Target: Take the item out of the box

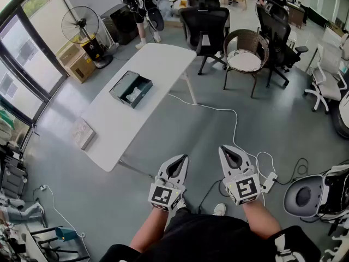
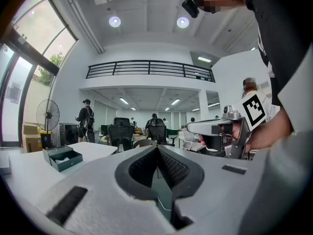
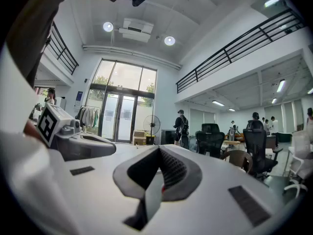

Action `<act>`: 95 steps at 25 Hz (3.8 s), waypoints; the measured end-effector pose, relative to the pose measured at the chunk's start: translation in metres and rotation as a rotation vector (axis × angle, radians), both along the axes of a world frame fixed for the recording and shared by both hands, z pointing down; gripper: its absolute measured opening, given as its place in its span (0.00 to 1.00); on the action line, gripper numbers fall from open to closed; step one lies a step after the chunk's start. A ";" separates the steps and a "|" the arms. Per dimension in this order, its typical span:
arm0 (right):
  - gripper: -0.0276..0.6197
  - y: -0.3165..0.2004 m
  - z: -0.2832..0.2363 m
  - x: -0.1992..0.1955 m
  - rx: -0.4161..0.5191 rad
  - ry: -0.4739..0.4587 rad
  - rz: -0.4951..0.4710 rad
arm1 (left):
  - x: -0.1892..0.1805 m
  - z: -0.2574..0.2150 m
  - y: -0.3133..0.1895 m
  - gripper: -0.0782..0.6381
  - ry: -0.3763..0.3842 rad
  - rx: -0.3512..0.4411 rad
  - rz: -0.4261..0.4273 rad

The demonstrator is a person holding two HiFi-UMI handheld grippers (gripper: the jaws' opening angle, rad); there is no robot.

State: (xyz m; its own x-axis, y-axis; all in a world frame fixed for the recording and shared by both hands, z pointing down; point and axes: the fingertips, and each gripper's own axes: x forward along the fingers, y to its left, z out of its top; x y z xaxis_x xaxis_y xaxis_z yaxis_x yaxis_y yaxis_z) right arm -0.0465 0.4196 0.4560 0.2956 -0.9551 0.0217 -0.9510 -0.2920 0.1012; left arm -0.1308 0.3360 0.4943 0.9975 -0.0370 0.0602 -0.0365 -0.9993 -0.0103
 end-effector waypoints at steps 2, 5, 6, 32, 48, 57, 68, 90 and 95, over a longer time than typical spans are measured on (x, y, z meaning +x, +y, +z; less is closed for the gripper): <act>0.05 0.012 0.001 -0.003 -0.007 -0.004 -0.012 | -0.002 0.001 0.015 0.12 0.000 0.005 -0.007; 0.05 0.028 0.002 -0.007 -0.004 0.002 -0.019 | -0.006 0.002 0.034 0.12 -0.001 0.007 -0.010; 0.05 0.032 0.002 -0.008 -0.001 0.006 -0.021 | -0.007 0.002 0.038 0.12 -0.002 0.005 -0.012; 0.05 -0.013 0.003 0.027 -0.016 -0.016 -0.054 | 0.023 0.003 -0.012 0.12 -0.004 0.006 -0.067; 0.05 -0.176 0.003 0.040 -0.028 -0.003 -0.077 | 0.038 -0.006 -0.168 0.12 0.015 0.021 -0.055; 0.05 -0.213 0.013 0.037 -0.045 -0.027 -0.082 | 0.033 0.002 -0.205 0.12 0.003 0.011 -0.055; 0.05 -0.264 0.021 0.082 -0.059 -0.031 -0.131 | 0.073 0.015 -0.247 0.12 -0.022 -0.007 -0.099; 0.05 -0.376 0.023 0.229 -0.075 -0.049 -0.377 | 0.202 0.019 -0.347 0.12 -0.115 0.005 -0.371; 0.05 -0.401 0.028 0.241 -0.088 -0.039 -0.433 | 0.210 0.031 -0.367 0.12 -0.139 0.017 -0.402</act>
